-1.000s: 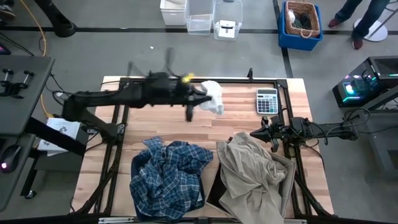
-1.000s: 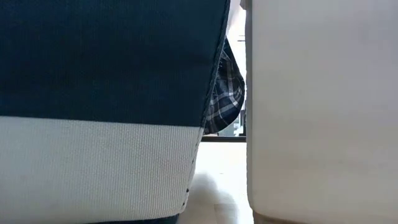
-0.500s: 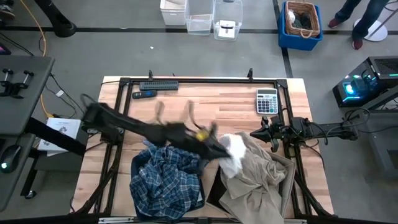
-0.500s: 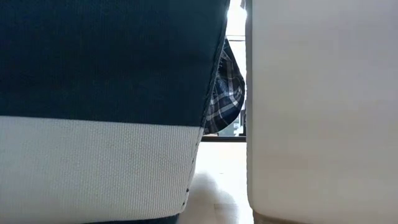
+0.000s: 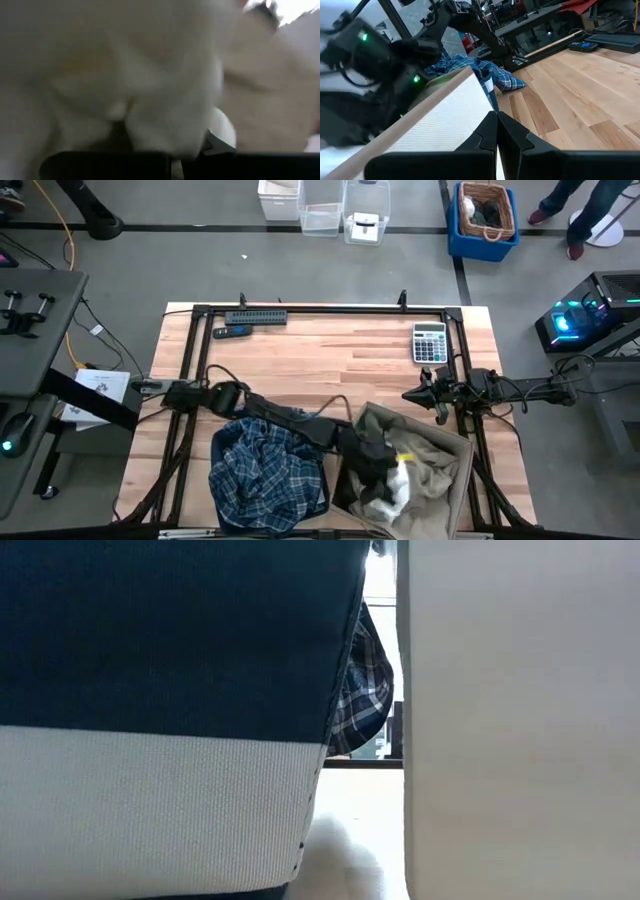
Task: Sort clothes
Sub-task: Put the white shorts into the laundry organizer
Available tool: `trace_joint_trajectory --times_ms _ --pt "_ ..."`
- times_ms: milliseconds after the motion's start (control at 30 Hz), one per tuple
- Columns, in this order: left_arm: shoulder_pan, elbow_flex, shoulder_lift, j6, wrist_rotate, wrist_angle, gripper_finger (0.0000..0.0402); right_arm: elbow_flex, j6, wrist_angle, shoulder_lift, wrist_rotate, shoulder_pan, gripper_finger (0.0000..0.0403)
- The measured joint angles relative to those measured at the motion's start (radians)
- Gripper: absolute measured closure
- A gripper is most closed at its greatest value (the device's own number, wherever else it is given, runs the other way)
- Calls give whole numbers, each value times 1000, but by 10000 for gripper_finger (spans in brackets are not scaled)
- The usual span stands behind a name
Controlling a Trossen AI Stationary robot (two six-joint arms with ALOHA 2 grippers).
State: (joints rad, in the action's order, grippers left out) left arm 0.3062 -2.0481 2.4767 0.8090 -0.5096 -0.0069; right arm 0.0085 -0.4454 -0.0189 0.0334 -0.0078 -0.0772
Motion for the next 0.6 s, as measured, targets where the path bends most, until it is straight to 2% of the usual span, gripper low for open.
trace_joint_trajectory --times_ms 67,200,367,600 --pt "2 -34 39 4 -51 -134 401 0 0 0 0 0 0 402" --pt "-2 -43 47 -75 -44 -339 401 0 0 0 2 0 0 402" --pt "-20 -31 -7 -161 -16 -331 376 0 0 0 7 0 0 402" --pt "-68 -24 -137 -193 22 -298 296 0 0 0 6 2 0 402"
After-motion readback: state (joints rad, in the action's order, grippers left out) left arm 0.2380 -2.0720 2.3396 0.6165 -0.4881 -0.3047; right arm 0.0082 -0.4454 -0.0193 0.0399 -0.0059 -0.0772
